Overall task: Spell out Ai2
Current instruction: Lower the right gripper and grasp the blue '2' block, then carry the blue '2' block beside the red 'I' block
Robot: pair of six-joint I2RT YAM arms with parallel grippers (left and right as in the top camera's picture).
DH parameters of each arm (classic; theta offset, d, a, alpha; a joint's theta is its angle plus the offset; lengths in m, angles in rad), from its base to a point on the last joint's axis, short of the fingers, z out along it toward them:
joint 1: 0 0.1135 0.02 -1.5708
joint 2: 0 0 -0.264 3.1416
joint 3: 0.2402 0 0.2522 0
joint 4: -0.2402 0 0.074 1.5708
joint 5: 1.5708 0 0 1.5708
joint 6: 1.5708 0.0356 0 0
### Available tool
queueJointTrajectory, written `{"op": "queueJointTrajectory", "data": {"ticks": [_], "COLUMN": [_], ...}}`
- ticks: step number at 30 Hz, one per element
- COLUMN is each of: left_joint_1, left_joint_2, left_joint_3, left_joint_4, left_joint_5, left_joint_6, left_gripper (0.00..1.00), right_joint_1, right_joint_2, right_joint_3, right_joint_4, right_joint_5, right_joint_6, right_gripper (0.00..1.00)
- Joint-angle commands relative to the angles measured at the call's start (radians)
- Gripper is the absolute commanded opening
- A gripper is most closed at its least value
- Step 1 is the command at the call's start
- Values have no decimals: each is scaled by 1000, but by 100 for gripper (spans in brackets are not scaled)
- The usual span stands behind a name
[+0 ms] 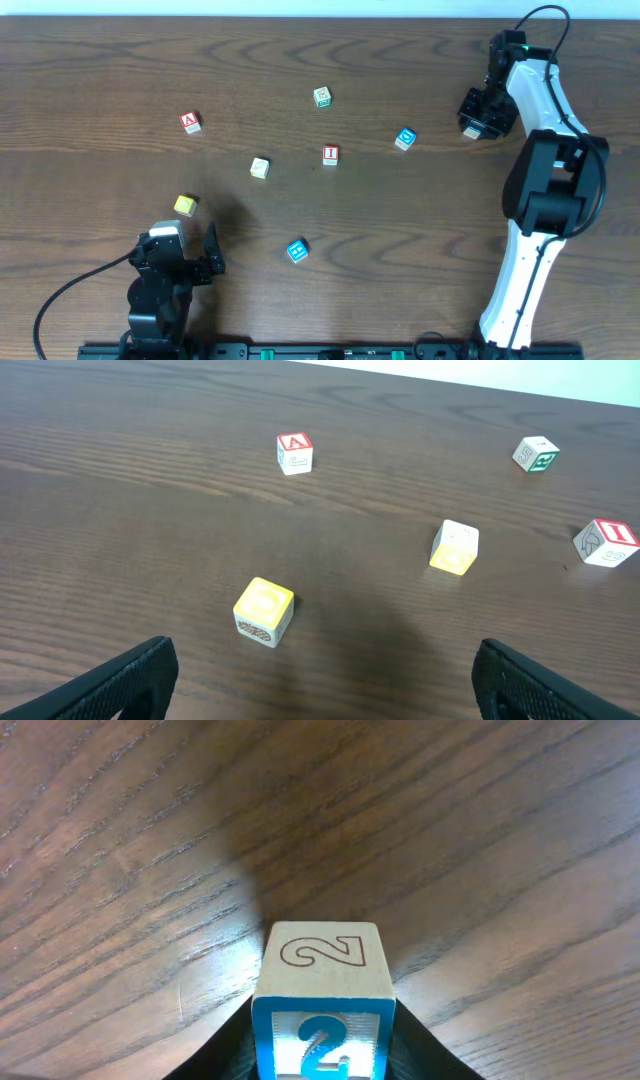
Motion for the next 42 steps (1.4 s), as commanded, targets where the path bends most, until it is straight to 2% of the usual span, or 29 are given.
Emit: {"op": "queueJointTrajectory", "data": {"ticks": [1,16,26,42], "left_joint_1": [3,3,3,3], "left_joint_2": [-6,-6,-6,-6], "left_joint_3": [-19,-19,-19,-19], "left_joint_4": [-3,-3,-3,-3], "left_joint_5": [-9,-9,-9,-9], "left_joint_6": [7,7,6,6], "left_gripper": [95,95,95,95], "right_joint_1": [3,5,22,259], "right_joint_2": [16,10,-69,-385], "right_joint_3": [-4,0,52,77], "right_joint_4": [2,-22,-58,-151], "right_joint_5": [-3,-4,-23,-22], "right_joint_6": [-2,-10,-10,-47], "right_gripper": [31,20,16,17]}}
